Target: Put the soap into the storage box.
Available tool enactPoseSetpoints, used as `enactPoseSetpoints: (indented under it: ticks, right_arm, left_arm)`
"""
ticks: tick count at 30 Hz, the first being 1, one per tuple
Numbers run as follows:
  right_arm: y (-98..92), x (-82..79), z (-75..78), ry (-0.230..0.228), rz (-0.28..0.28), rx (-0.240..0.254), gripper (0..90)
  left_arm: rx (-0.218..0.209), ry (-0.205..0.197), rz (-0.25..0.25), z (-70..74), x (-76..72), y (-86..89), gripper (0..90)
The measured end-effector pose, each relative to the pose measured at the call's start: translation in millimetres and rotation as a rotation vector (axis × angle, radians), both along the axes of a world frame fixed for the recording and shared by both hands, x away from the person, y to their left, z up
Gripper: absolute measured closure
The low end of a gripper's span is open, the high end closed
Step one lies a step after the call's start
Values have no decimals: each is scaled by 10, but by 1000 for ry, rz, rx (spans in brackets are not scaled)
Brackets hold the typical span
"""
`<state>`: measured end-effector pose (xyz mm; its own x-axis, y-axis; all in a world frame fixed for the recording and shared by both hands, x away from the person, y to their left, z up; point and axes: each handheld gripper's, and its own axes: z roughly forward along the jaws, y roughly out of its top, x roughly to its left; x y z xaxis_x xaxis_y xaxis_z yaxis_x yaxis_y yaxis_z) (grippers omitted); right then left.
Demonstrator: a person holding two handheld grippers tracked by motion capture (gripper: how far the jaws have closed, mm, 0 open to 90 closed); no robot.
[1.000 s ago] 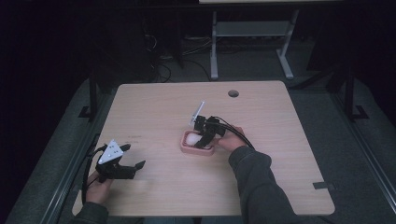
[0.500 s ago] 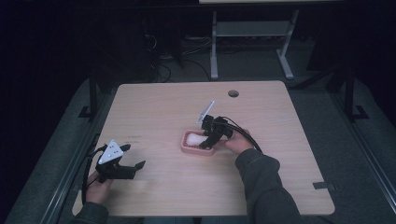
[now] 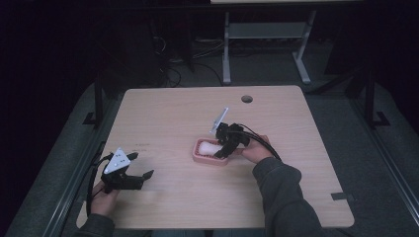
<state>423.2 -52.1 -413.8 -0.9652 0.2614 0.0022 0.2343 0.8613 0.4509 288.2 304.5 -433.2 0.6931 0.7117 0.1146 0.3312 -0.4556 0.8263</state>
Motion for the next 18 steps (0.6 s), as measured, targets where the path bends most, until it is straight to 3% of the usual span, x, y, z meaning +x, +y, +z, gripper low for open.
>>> enactPoseSetpoints:
  ticks: [5,15,18]
  right_arm:
    - [-45,10,19,-50,0,-19,443]
    - [-87,35,-40,-11,-51,-52,400]
    - [-60,22,-59,-28,-45,-59,384]
  left_arm:
    - [-8,2,4,4,-2,5,144]
    - [-5,4,4,3,1,10,144]
    - [-5,1,3,1,-1,5,144]
